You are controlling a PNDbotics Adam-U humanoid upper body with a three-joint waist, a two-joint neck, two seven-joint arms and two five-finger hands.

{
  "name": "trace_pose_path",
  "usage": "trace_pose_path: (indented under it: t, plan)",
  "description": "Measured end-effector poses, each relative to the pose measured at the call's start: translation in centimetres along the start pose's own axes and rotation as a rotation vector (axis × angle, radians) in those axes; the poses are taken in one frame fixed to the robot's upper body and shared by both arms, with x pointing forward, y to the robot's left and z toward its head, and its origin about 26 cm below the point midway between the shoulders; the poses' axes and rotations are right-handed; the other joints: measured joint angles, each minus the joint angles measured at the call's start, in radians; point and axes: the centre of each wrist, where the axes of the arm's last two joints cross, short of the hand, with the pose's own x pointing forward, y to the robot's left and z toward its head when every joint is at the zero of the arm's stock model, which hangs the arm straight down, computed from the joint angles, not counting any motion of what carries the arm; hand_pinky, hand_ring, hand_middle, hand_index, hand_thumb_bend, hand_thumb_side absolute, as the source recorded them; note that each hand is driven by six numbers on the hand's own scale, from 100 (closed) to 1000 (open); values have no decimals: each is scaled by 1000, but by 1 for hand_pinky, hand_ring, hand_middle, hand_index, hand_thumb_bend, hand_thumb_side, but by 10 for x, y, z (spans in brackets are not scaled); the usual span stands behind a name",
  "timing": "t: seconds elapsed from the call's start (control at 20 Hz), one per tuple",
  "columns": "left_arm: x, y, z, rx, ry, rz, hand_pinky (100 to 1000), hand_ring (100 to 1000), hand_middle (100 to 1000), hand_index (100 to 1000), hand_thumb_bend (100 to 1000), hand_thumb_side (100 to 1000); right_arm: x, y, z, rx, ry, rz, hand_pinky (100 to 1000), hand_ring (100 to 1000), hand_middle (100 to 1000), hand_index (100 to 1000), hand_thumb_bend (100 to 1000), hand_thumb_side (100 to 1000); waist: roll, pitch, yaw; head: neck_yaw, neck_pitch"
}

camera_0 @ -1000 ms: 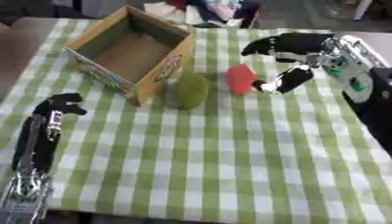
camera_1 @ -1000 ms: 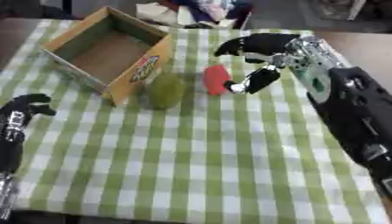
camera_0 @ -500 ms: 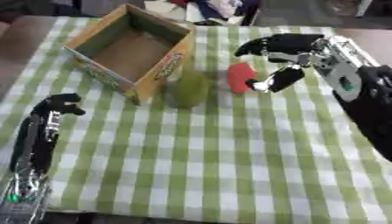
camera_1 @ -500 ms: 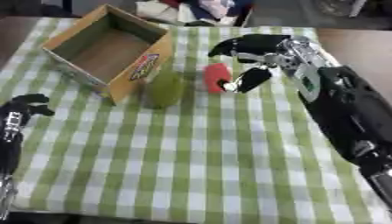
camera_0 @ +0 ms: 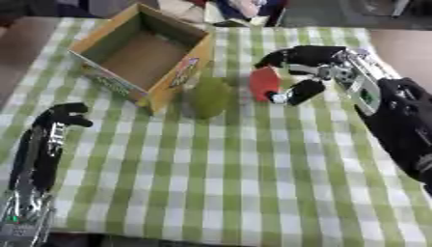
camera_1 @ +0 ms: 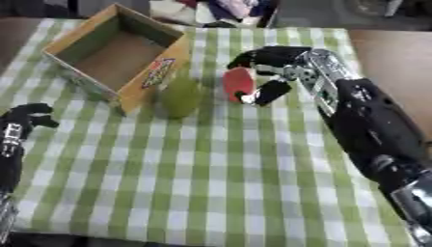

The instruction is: Pick up objects on the table and place them in the box.

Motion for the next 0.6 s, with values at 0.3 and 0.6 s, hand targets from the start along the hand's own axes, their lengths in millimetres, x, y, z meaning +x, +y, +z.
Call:
trace_pose_path:
  t: [0.3,0.6]
  plan:
    - [0,0,0,-3,0,1,823,577,645,734,100,886,-3,4,-3,-4,30,-11,819,932,928,1000,162,705,1,2,1,-1,0]
    - [0,0,0,-4,-1,1,823,577,645,734,100,887,-6,6,-4,-11,53,-14,817,929,925,1000,160,693,1,4,3,-2,0]
